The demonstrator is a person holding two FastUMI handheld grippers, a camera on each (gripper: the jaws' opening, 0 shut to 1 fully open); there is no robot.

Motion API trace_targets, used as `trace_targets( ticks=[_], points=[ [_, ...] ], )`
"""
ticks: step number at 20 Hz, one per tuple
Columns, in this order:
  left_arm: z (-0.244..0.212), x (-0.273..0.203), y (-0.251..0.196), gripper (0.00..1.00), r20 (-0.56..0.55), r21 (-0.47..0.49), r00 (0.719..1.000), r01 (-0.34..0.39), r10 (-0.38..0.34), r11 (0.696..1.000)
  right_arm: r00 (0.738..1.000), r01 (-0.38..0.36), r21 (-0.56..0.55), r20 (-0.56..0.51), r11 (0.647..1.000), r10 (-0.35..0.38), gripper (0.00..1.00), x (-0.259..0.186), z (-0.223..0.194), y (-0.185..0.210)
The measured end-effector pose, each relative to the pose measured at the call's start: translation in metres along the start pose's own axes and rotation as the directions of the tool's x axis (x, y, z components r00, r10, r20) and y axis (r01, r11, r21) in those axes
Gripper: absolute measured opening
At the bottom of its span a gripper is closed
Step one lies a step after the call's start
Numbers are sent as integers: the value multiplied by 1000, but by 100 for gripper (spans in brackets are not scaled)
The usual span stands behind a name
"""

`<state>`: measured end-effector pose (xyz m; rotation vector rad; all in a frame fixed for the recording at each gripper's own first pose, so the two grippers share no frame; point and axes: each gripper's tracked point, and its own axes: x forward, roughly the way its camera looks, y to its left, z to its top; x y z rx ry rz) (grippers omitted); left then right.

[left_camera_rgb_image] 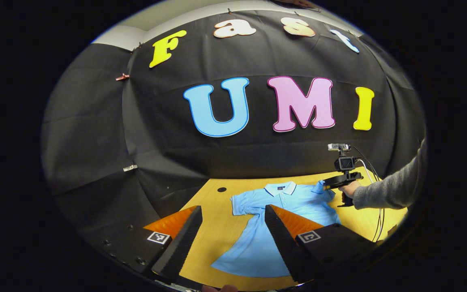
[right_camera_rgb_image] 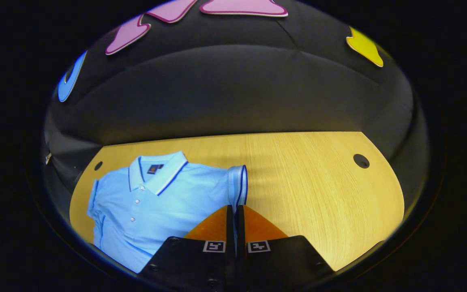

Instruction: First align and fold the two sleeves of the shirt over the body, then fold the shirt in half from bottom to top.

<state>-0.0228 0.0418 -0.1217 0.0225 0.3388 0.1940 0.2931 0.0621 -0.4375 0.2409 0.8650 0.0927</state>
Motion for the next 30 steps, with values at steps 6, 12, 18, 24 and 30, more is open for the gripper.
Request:
trace_targets(
  ticks=[6, 12, 18, 24, 30],
  points=[
    [-1, -4, 16, 99, 2, -17, 1000, -15, 15, 1000, 992, -127, -56, -1, 990, 127, 5, -17, -4, 82],
    [-7, -18, 27, 98, -6, -22, 999, -42, 42, 999, 972, -235, -156, -63, 959, 227, 5, -23, -37, 157],
    [-13, -23, 36, 99, -18, -35, 998, -66, 65, 997, 951, -300, -244, -157, 922, 268, 5, -23, -72, 195],
    [-20, -22, 42, 98, -30, -56, 996, -81, 80, 995, 944, -312, -319, -209, 895, 255, 5, -13, -90, 200],
    [-20, -21, 43, 98, -33, -70, 997, -78, 76, 995, 943, -311, -305, -215, 900, 253, 15, -12, -92, 202]
  ],
)
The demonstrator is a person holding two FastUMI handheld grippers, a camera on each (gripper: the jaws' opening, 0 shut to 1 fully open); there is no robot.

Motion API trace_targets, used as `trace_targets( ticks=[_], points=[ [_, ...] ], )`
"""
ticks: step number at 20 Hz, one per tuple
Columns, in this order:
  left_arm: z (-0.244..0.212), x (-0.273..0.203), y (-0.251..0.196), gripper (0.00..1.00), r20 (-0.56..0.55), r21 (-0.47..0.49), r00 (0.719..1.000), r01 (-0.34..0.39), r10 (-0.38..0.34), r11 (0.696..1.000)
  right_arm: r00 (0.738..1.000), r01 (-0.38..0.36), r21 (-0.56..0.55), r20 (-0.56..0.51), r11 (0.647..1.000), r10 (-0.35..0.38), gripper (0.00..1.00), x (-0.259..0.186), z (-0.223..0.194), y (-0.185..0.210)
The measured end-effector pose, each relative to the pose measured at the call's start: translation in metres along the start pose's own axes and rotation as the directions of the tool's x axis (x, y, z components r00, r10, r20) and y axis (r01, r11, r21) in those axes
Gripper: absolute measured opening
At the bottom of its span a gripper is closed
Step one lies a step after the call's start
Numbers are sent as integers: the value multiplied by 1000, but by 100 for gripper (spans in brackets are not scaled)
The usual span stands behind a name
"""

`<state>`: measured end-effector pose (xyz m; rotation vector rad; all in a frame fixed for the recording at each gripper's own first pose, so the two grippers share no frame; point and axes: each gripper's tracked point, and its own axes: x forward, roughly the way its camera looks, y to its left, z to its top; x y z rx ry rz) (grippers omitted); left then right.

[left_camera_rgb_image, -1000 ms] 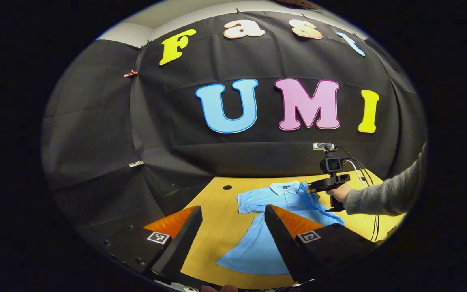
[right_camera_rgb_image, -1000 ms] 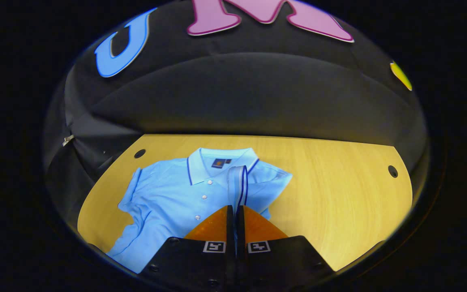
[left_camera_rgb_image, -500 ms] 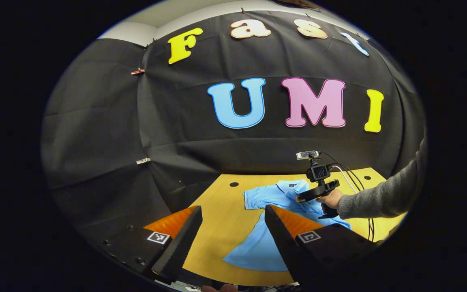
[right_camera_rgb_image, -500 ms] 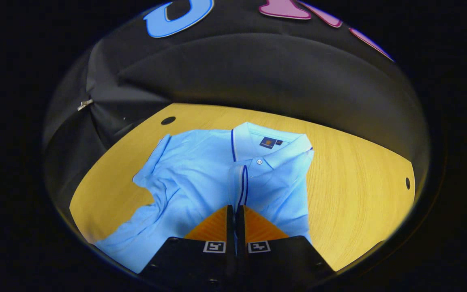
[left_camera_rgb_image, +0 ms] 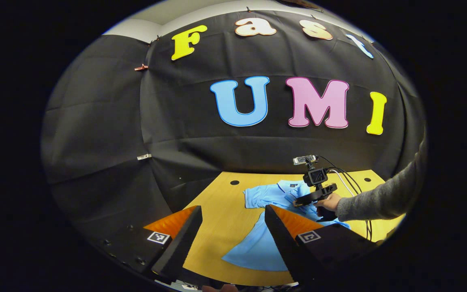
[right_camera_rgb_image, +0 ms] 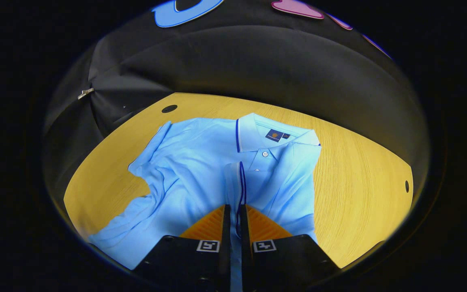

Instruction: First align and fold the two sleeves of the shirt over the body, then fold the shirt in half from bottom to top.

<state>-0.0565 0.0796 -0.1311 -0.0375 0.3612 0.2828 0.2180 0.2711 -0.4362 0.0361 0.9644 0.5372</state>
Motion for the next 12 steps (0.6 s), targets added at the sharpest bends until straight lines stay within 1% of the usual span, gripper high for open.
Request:
trace_targets(
  ticks=[1, 4, 5, 6, 7, 9, 10, 12],
  points=[
    [0, 0, 1, 98, -1, -2, 1000, -1, 1, 1000, 1000, -9, 11, -2, 1000, 9, 18, 0, 0, 3],
    [-3, 2, 3, 98, -8, -7, 1000, -4, 4, 1000, 1000, -5, 17, 17, 1000, 5, 49, 2, 2, 4],
    [-2, 2, 3, 98, -10, -9, 1000, -4, 4, 1000, 1000, -5, 11, 23, 1000, 5, 51, 2, 3, 4],
    [-2, 2, 3, 98, -10, -9, 1000, -4, 4, 1000, 999, -16, 12, 30, 1000, 16, 57, 1, 2, 8],
    [-3, 4, 3, 98, -13, -8, 1000, -4, 4, 1000, 999, -32, 15, 38, 999, 32, 60, -1, 2, 13],
    [-4, 5, 4, 98, -17, -5, 1000, -5, 5, 1000, 998, -43, 10, 55, 999, 42, 75, -2, 5, 16],
    [-4, 6, 4, 99, -18, -5, 1000, -5, 5, 1000, 997, -42, 4, 66, 999, 41, 89, -3, 6, 16],
    [-3, 8, 3, 98, -17, -5, 1000, -3, 3, 1000, 993, -38, -1, 111, 999, 37, 91, -8, 15, 16]
  ],
)
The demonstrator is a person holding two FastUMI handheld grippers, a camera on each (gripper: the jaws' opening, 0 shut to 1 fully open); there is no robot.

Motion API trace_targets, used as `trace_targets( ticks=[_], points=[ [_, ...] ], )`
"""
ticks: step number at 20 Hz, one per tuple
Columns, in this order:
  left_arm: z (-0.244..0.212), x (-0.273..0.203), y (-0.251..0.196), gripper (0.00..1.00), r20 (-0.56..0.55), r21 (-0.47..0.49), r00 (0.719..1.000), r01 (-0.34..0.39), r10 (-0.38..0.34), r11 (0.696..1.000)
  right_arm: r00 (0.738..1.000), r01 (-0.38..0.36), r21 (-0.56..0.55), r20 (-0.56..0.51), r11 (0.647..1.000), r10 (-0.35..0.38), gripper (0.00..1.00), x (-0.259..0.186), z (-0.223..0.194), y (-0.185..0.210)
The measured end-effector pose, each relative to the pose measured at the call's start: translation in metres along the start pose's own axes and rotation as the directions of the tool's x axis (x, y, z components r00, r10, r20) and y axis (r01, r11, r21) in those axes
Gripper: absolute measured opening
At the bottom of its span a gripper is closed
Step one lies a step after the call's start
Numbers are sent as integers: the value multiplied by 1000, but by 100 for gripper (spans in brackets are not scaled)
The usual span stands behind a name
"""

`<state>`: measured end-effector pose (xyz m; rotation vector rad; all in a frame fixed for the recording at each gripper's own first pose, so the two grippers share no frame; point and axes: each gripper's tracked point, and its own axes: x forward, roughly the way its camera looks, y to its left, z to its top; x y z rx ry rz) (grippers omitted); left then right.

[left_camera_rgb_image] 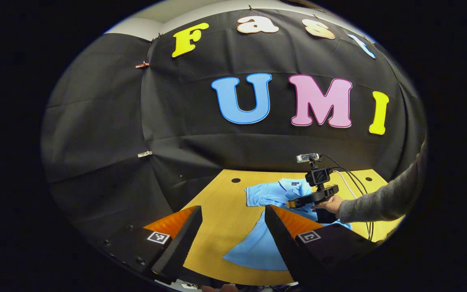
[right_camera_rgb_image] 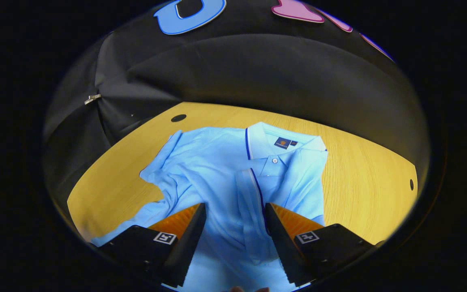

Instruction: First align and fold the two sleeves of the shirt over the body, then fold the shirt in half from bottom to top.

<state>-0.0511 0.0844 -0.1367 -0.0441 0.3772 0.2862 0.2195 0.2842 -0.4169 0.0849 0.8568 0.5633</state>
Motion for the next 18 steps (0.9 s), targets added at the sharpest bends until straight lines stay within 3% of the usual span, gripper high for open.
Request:
trace_targets(
  ticks=[2, 4, 11, 14, 18],
  points=[
    [0, 2, -1, 98, 0, 3, 1000, 7, -7, 1000, 998, 5, 2, 67, 1000, -5, 98, -11, 17, 0],
    [1, 7, -4, 98, 0, 8, 1000, 24, -24, 1000, 988, 21, 5, 155, 1000, -22, 99, -33, 43, -5],
    [0, 83, -33, 98, -34, 24, 989, 143, -142, 989, 921, 2, 17, 389, 1000, -9, 98, -156, 106, -9],
    [-13, 142, -53, 98, -84, 20, 976, 204, -202, 979, 905, 19, 14, 425, 1000, -23, 98, -202, 103, -21],
    [-42, 239, -68, 99, -142, 9, 967, 213, -209, 977, 910, 56, 34, 410, 998, -65, 98, -241, 67, -35]
  ],
)
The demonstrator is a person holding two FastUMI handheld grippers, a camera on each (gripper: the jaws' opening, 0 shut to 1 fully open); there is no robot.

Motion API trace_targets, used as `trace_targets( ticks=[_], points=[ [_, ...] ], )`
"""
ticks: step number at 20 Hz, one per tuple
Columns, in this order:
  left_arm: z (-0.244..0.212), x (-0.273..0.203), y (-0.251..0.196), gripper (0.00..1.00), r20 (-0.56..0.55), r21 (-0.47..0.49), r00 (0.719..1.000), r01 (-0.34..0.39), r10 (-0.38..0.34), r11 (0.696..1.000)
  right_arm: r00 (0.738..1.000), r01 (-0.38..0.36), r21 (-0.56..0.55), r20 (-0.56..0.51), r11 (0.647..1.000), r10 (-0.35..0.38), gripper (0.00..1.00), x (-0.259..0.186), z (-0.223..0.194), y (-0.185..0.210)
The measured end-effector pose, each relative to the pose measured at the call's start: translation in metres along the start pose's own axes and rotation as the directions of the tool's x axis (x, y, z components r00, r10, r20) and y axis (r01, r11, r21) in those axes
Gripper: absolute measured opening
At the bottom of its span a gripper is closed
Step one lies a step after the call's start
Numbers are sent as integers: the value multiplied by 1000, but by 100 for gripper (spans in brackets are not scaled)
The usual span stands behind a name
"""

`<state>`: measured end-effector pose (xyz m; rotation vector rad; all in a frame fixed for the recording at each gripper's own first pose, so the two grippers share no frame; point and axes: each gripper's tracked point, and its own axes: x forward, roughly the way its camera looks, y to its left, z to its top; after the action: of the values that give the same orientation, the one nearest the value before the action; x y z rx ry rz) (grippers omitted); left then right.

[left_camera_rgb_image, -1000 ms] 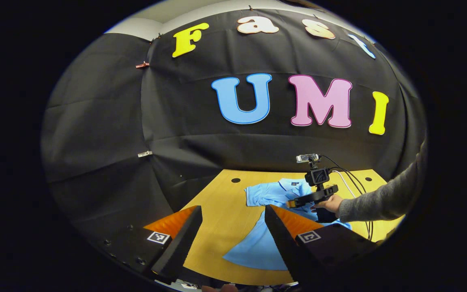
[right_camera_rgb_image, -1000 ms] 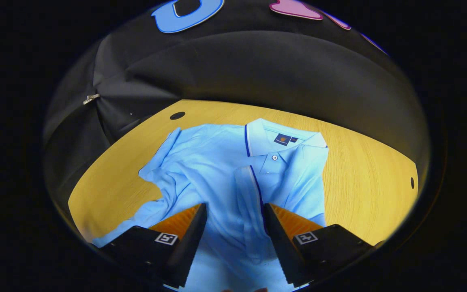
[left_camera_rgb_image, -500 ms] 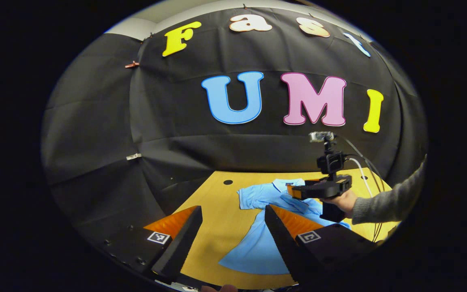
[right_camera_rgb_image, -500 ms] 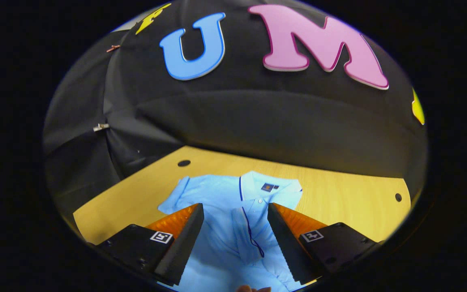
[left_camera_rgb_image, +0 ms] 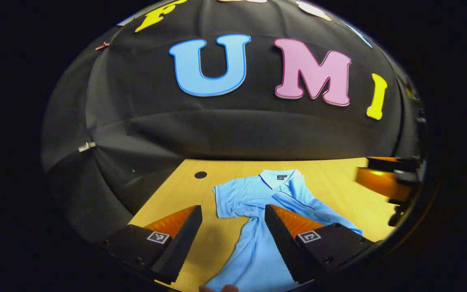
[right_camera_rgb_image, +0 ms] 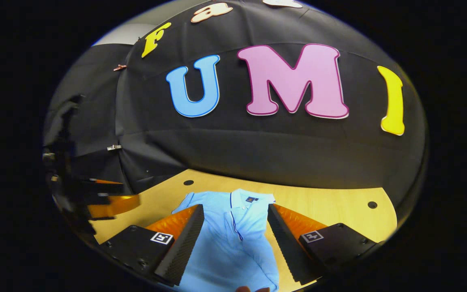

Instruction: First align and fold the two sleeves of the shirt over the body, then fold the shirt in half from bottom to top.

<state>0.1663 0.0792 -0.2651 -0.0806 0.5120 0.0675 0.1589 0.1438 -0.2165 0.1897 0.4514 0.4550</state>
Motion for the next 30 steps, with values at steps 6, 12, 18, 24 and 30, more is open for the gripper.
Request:
trace_targets(
  ticks=[6, 12, 18, 24, 30],
  points=[
    [-35, 128, 18, 99, -142, -114, 990, -38, 22, 993, 997, 59, 51, -45, 997, -57, 98, -49, -27, -19],
    [-72, 195, 35, 97, -272, -144, 960, -104, 61, 984, 995, 102, 100, -30, 990, -100, 98, -78, -21, -35],
    [-85, 219, 33, 97, -321, -112, 944, -113, 71, 987, 989, 147, 113, -48, 983, -143, 98, -95, -29, -57],
    [-98, 225, 29, 98, -370, -59, 925, -118, 88, 991, 986, 163, 137, -47, 977, -158, 98, -99, -29, -68],
    [-98, 228, 21, 68, -380, -84, 923, -102, 63, 991, 986, 163, 150, -55, 975, -156, 98, -105, -35, -69]
  ],
)
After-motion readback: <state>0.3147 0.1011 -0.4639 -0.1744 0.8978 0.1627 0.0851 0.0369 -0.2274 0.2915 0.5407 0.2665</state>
